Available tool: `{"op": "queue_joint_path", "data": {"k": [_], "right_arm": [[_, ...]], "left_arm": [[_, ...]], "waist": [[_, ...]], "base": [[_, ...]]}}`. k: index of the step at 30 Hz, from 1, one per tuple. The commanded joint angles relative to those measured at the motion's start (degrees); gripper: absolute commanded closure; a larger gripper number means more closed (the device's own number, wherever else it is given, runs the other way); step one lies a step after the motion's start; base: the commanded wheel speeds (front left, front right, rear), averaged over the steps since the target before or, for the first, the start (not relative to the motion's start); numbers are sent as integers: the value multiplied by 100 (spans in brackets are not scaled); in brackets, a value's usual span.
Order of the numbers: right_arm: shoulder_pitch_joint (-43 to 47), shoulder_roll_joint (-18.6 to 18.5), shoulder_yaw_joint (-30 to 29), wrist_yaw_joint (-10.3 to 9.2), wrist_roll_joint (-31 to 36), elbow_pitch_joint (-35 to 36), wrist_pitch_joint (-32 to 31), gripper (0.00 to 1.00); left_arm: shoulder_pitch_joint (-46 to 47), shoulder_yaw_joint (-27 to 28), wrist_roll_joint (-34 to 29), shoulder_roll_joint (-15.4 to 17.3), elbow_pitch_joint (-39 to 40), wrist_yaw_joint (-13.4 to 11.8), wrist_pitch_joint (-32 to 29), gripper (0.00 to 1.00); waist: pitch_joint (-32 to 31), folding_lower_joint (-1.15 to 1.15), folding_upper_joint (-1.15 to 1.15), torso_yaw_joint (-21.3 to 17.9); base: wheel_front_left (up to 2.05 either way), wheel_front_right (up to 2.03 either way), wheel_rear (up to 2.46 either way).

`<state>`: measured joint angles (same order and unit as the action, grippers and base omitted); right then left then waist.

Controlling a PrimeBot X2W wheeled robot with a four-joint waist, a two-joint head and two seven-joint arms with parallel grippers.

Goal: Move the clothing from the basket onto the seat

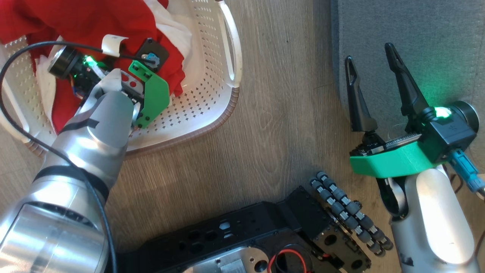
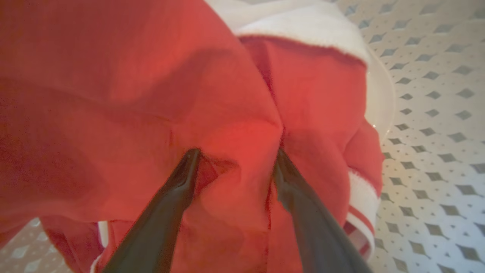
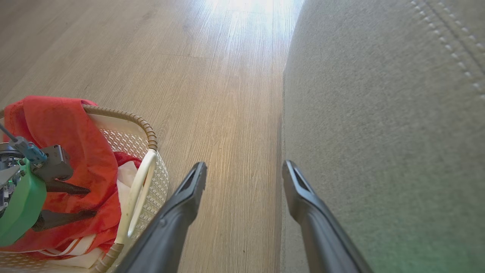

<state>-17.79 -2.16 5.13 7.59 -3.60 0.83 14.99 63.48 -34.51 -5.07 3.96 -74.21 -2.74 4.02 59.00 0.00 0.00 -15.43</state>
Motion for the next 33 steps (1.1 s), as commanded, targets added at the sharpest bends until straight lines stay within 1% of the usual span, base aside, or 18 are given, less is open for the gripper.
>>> {"op": "queue_joint_path", "data": {"k": [1, 2, 5, 6, 7, 8, 10, 15, 25, 29, 30, 33], "right_arm": [[479, -72, -18, -10, -82, 10, 1, 0], [493, -72, -8, -10, -85, 25, 1, 0], [525, -72, 8, -10, -111, 34, 1, 0], [532, -72, 2, -10, -107, 37, 1, 0], [541, -72, -23, -10, -119, 44, 1, 0], [547, -72, -38, -10, -125, 49, 1, 0], [546, -72, -56, -10, -122, 45, 1, 0], [410, -72, -26, -10, -134, 9, 1, 0], [-7, -72, 91, -10, -105, -265, 1, 0], [-125, -72, 92, -10, -47, -443, 1, 0], [-125, -72, 92, -10, -47, -443, 1, 0], [-139, -72, 143, -10, 74, -590, 1, 0]], "left_arm": [[-70, 29, -26, 126, 31, -47, -99, 0], [-64, 30, -12, 142, 30, -52, -179, 0], [-76, 82, 99, 178, 28, 40, -397, 0], [-78, 130, 163, 187, 27, 46, -458, 5], [-76, 164, 213, 198, 27, 52, -495, 65], [-73, 176, 243, 217, 27, 80, -534, 100], [-60, 159, 258, 258, 27, 110, -579, 100], [-85, 159, 325, 336, 26, 48, -552, 100], [-265, 329, 636, 472, 26, -75, -119, 100], [-444, 455, 850, 371, 26, -60, 155, 100], [-444, 455, 850, 371, 26, -60, 155, 100], [-656, 513, 973, 299, 26, -78, 341, 100]], "waist": [[10, 0, 0, -4], [16, 0, 0, -8], [19, 0, 0, -37], [16, 0, 0, -50], [16, 0, 0, -60], [17, 0, 0, -66], [15, 0, 0, -70], [-33, 0, 0, -69], [-394, 0, 0, -125], [-733, 0, 0, -27], [-733, 0, 0, -27], [-1078, 0, 0, 47]], "base": [[0, 0, 0], [0, 0, 0], [0, 0, 0], [0, 0, 0], [0, 0, 0], [0, 0, 0], [0, 0, 0], [0, 0, 0], [0, 0, 0], [0, 0, 0], [0, 0, 0], [0, 0, 0]]}}
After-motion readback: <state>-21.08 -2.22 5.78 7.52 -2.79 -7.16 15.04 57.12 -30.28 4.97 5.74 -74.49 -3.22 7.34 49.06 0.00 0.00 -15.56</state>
